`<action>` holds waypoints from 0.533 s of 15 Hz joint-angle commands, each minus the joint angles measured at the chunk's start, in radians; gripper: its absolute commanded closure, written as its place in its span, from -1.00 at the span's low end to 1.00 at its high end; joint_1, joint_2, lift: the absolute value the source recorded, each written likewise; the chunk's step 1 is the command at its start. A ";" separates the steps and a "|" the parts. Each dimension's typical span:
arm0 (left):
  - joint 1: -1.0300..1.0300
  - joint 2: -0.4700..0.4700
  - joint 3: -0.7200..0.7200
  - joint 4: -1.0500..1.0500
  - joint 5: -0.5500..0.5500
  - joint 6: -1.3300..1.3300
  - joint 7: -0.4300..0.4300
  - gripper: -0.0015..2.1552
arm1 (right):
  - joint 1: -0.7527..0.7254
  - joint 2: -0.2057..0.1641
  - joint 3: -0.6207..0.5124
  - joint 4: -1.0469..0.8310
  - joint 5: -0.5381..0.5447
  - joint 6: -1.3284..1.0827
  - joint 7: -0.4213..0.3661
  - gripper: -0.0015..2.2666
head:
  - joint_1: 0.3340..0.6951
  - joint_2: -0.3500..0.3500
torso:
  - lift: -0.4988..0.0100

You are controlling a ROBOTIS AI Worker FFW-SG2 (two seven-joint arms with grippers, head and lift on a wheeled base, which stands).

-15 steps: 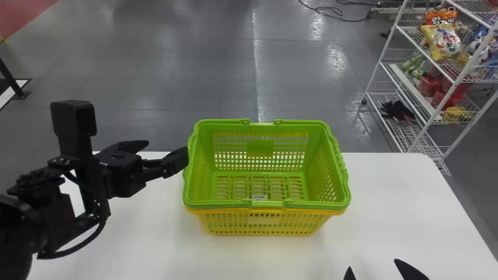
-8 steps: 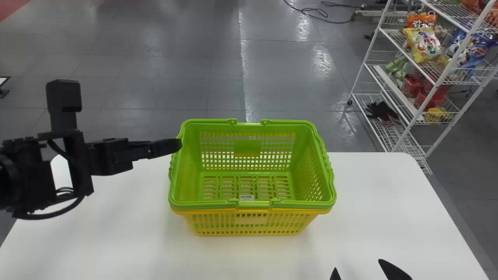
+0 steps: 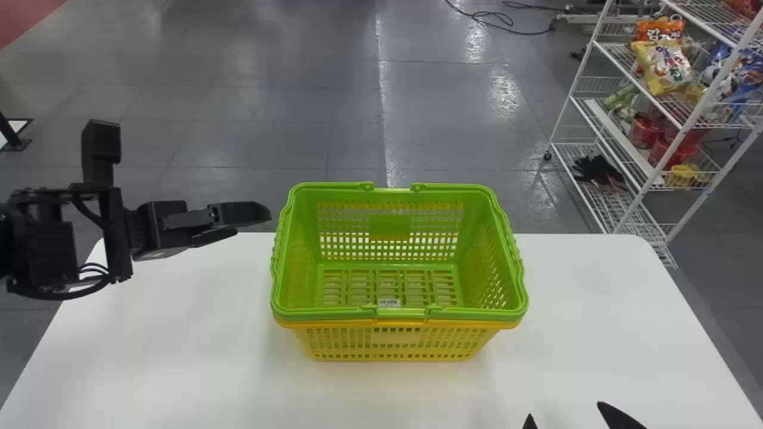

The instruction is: Grasp handle with right gripper to insert into left gripper then lift and swing left to center

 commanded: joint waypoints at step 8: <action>-0.187 -0.001 -0.116 0.311 -0.009 0.019 -0.109 -0.96 | 0.002 0.000 -0.007 0.005 0.000 -0.009 0.000 -0.93 | 1.00 -0.16 | 0.60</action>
